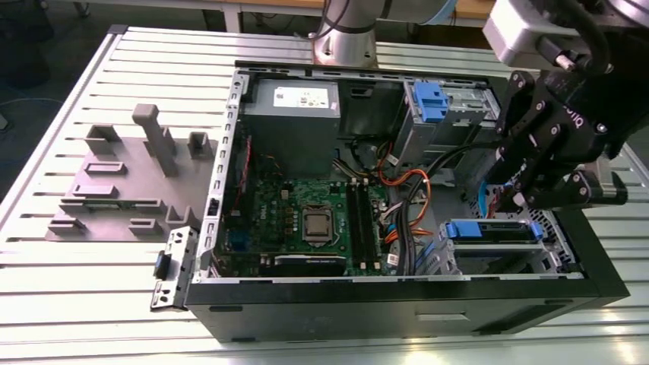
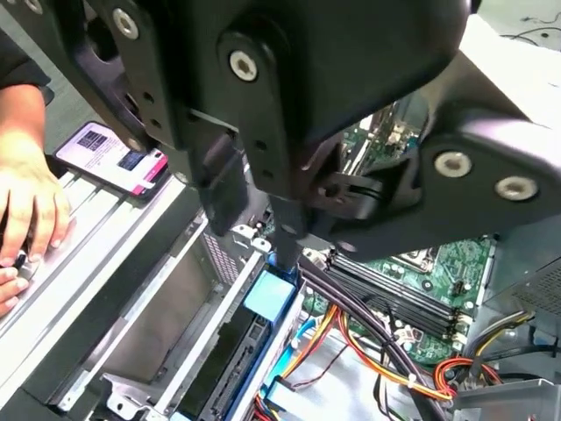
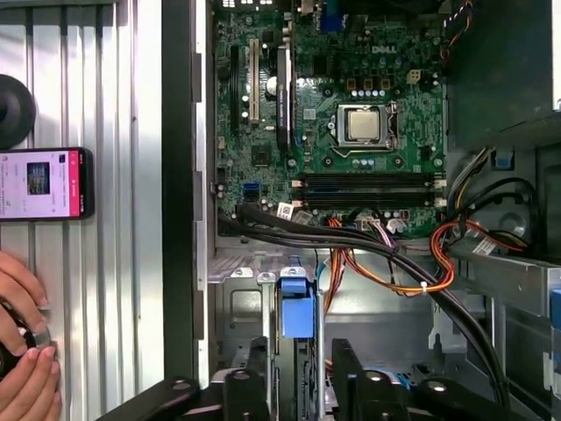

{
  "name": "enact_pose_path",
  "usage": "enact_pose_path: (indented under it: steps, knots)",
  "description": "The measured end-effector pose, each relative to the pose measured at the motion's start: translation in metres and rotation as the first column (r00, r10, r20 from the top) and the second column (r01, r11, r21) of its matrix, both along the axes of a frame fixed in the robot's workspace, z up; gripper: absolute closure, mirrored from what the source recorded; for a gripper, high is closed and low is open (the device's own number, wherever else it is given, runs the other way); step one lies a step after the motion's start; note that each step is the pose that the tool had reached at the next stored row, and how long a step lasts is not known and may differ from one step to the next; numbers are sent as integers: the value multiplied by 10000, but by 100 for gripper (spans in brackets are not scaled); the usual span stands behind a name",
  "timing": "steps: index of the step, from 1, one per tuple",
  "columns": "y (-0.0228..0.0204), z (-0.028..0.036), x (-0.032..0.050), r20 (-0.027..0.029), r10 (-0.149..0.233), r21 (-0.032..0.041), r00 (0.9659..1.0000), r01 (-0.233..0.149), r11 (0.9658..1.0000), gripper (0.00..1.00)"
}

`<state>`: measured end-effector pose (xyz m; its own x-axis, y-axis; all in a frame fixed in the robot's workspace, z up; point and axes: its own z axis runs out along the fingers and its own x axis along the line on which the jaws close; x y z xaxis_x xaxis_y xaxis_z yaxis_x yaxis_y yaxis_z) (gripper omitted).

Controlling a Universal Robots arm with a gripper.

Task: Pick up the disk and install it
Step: 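Insert the disk into the insertion slot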

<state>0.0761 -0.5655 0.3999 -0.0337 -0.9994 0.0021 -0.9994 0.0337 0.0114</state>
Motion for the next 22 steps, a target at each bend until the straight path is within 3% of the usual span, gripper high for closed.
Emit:
enact_pose_path:
  steps: [1, 3, 4, 8, 22]
  knots:
    - [0, -18, 0, 0, 0, 0, 10000, 0, 10000, 58]
    - [0, -56, 0, 0, 0, 2, 10000, 0, 10000, 70]
    - [0, -74, 0, 0, -1, 1, 10000, 1, 10000, 70]
    - [0, -147, 1, 0, -1, 1, 10000, 1, 10000, 87]
    - [8, -402, 48, 0, 15, 2, 10000, -15, 10000, 89]
